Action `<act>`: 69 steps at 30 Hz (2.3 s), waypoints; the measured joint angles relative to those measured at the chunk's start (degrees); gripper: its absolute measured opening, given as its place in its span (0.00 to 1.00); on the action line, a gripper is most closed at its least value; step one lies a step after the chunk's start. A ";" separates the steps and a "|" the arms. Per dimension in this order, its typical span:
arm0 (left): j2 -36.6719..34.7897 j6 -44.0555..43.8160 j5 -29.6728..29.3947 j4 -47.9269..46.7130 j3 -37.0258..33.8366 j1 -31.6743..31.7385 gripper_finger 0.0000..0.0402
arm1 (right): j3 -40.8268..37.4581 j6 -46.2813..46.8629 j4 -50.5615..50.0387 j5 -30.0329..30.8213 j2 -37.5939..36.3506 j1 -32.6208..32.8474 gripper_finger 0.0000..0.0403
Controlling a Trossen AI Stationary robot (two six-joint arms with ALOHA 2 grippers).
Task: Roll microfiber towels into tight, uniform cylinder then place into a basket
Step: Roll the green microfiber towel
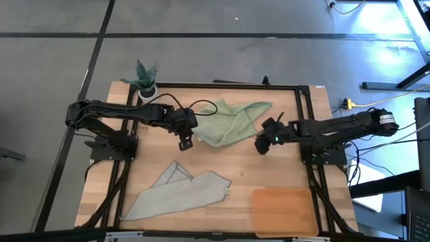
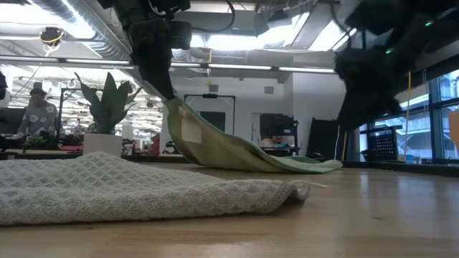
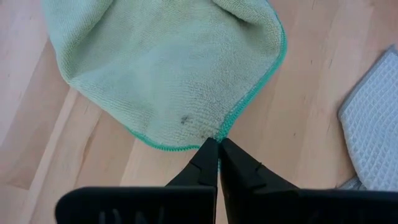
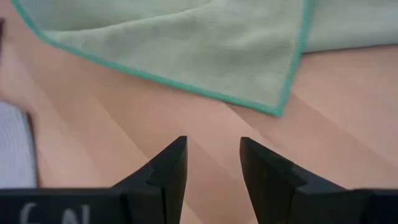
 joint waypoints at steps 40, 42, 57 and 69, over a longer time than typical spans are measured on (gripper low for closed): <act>0.02 -0.07 -0.01 0.68 0.02 0.00 0.00 | 1.39 2.29 10.61 -21.09 18.23 -20.36 0.37; 0.02 -0.05 0.00 0.68 0.02 0.00 0.00 | 2.82 2.26 8.58 -22.63 17.66 -21.03 0.37; 0.02 -0.02 0.00 0.68 0.02 -0.02 0.00 | 2.11 5.34 4.00 -17.69 17.62 -21.48 0.37; 0.04 -0.07 0.00 0.87 0.02 -0.02 0.00 | 1.61 5.80 8.34 -18.91 22.04 -21.53 0.37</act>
